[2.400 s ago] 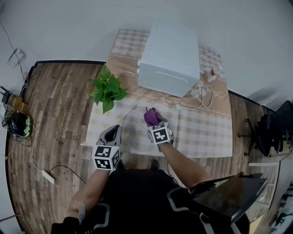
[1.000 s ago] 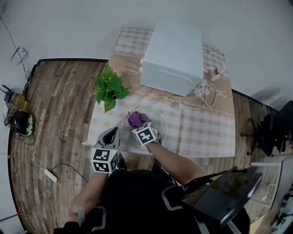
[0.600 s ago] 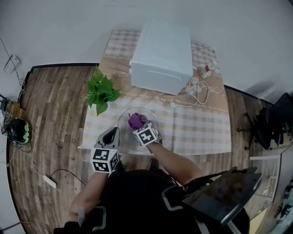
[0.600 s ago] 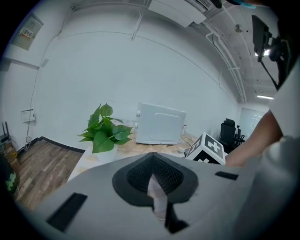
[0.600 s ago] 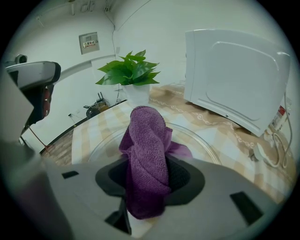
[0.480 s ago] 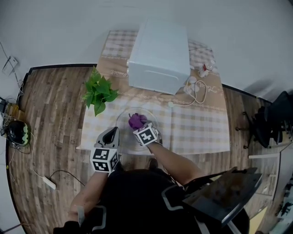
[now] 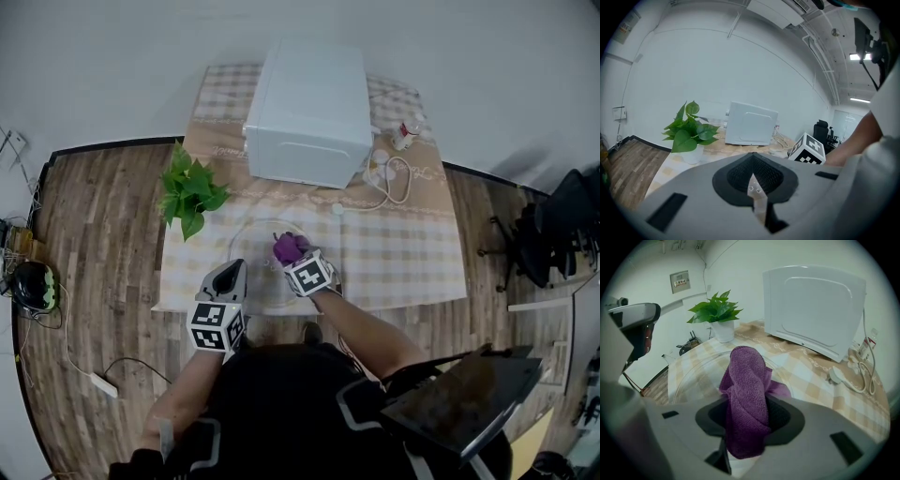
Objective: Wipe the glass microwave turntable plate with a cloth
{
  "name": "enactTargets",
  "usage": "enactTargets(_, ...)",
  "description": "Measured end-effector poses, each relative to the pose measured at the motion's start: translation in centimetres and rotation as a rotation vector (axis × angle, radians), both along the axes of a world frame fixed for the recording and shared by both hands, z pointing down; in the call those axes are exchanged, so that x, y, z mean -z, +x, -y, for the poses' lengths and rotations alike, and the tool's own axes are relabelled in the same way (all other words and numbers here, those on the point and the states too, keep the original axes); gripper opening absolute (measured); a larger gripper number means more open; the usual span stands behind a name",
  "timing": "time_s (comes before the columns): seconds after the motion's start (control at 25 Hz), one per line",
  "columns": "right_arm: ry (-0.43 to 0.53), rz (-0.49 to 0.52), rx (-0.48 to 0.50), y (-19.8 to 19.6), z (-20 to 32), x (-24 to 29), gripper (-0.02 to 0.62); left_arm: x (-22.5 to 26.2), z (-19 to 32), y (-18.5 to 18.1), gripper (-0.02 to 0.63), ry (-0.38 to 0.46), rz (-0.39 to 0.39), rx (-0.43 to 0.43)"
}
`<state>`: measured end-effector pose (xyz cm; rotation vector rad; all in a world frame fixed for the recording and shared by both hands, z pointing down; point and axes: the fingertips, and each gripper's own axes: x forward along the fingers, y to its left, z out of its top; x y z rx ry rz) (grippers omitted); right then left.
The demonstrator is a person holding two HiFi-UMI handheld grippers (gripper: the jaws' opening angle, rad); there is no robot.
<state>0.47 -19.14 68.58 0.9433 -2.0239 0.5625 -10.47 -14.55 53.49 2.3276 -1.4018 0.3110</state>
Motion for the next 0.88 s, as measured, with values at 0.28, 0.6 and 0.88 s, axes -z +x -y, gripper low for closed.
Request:
enactTargets(0.28,-0.011,-0.031,-0.077,3.9,-0.6,-0.3,0.178,-0.2,-0.2,0.9,0.003,-0.008,-0.028,-0.020)
enactTargets(0.6,0.012,-0.029,-0.097,5.1,-0.5,0.7,0.178,0.0,-0.3,0.3,0.002,-0.015,-0.035,0.004)
enactTargets(0.88,0.038,0.053,0.027,-1.1,-0.8,3.6,0.178,0.4,-0.9,-3.3,0.003,-0.008,-0.022,0.096)
